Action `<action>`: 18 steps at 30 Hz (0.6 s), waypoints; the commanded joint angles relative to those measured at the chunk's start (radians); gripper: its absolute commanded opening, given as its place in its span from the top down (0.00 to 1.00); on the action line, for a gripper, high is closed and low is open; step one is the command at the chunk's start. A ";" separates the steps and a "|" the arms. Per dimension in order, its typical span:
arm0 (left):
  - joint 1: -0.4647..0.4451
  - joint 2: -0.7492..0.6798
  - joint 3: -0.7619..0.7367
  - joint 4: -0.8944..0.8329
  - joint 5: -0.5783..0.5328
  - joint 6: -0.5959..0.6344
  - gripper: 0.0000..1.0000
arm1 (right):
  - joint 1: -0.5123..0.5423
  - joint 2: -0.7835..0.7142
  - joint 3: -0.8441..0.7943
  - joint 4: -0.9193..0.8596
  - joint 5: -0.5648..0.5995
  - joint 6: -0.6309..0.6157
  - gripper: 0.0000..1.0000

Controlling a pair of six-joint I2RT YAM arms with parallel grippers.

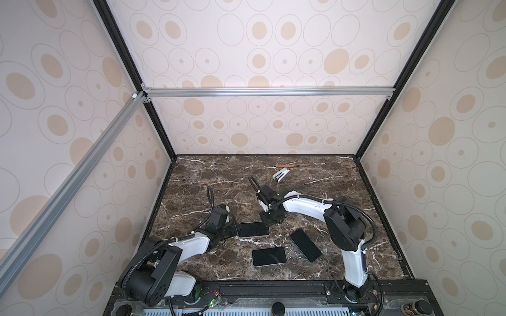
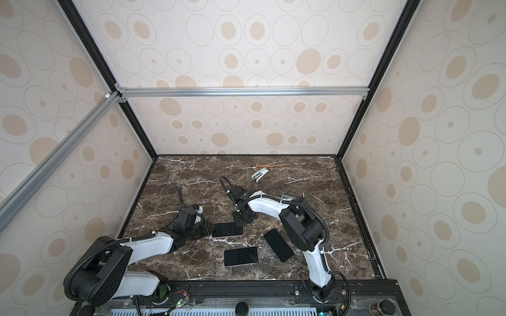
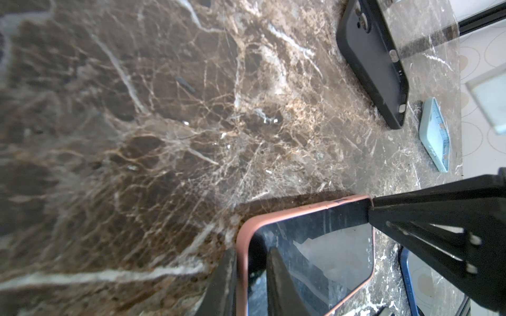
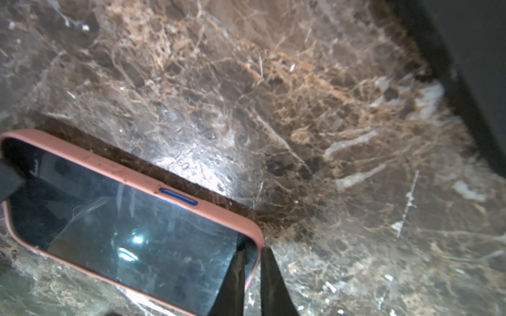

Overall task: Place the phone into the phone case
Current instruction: 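Raise the right gripper away while the left gripper releases the case edge and rises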

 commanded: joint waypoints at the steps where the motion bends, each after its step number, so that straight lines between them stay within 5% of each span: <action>1: 0.002 -0.058 0.047 -0.085 -0.052 0.050 0.77 | 0.024 0.173 -0.118 -0.022 0.057 -0.014 0.86; 4: 0.002 -0.118 0.118 -0.174 -0.126 0.155 0.74 | 0.022 0.076 -0.107 -0.014 0.030 -0.011 0.84; 8: 0.002 -0.179 0.240 -0.256 -0.177 0.334 0.57 | 0.018 -0.063 -0.074 0.015 0.006 -0.015 0.77; 18: -0.011 -0.269 0.459 -0.359 -0.101 0.809 0.32 | -0.027 -0.397 -0.117 0.134 0.091 -0.054 0.59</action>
